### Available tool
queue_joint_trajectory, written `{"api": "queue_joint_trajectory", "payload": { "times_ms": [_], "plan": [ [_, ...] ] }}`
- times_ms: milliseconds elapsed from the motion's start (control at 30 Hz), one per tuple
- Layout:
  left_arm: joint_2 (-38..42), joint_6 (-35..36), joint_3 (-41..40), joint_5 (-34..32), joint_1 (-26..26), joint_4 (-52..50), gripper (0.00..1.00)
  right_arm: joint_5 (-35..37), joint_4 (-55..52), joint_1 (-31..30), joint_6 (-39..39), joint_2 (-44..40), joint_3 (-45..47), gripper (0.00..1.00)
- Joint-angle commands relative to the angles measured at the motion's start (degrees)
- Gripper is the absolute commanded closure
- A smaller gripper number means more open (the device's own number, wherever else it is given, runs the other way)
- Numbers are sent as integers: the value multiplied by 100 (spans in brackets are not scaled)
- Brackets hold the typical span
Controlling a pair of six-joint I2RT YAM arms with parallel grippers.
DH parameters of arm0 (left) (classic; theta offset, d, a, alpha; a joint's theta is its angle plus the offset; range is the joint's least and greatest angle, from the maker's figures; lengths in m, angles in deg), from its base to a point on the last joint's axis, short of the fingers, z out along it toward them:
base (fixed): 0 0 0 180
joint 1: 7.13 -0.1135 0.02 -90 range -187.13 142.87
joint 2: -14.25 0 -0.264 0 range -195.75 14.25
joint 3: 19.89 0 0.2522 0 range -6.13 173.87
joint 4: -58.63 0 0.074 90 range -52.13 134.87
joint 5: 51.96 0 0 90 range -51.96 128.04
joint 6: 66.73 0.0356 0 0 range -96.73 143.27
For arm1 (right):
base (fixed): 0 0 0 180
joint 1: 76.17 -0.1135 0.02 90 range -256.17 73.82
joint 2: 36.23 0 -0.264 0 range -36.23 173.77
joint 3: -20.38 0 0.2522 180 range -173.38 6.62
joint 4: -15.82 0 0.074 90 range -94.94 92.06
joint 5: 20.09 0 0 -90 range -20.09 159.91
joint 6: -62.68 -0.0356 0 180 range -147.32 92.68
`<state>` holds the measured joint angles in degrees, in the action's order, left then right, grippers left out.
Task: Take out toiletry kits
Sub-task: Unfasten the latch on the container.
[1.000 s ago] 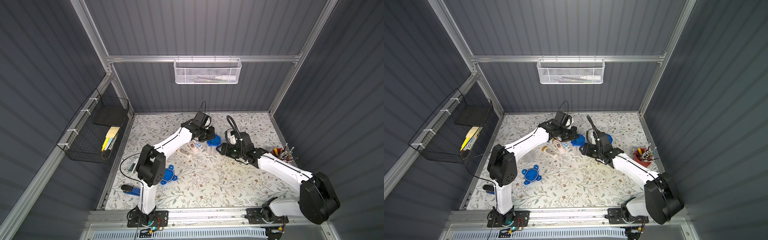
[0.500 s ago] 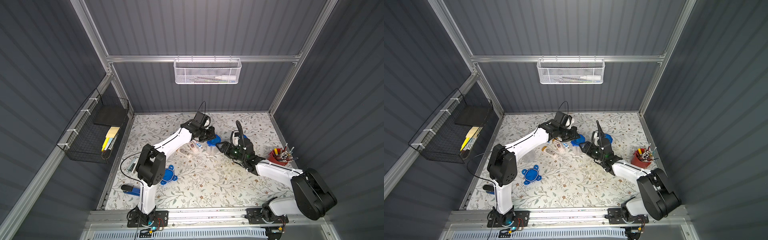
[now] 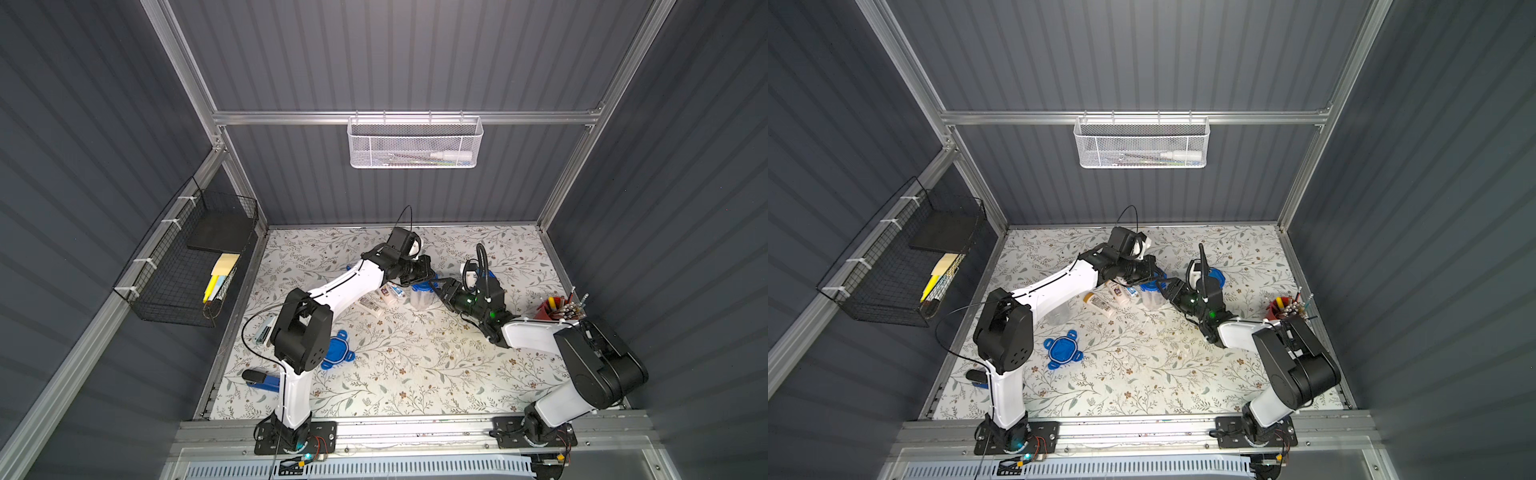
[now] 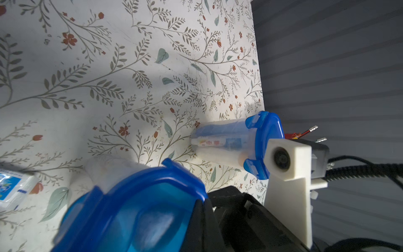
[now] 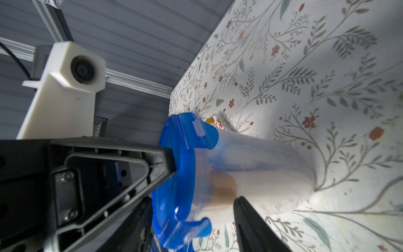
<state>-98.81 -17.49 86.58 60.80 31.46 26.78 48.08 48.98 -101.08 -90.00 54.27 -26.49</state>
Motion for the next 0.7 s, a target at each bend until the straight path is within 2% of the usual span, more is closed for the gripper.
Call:
{"api": "queue_joint_trajectory", "payload": {
  "times_ms": [0, 267, 433, 667],
  "plan": [
    [-100, -46, -352, -135, 57, -740, 100, -162, 555, -6, -156, 20, -12, 38],
    [184, -18, -487, -521, 61, -768, 100, -252, 407, -32, -99, -6, -58, 41],
    [271, -169, -816, -505, 61, -428, 100, -253, 432, -118, -109, 9, -39, 45],
    [247, -301, -1436, -431, 61, 70, 100, -226, 432, -345, -34, 55, -123, 45]
  ]
}}
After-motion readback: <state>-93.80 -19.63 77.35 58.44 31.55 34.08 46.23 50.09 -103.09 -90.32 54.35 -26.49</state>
